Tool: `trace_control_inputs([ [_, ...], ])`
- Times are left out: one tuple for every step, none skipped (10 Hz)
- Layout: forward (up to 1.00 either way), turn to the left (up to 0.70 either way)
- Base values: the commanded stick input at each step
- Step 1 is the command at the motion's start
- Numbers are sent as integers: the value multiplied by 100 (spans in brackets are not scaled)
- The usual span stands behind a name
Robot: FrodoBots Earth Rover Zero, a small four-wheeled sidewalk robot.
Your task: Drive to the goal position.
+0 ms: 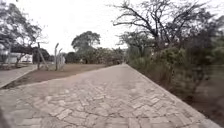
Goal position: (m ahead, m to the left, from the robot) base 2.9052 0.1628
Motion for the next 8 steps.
trace_control_inputs([
  [70,0],
  [70,0],
  [70,0],
  [70,0],
  [70,0],
  [70,0],
  [70,0],
  [70,0],
])
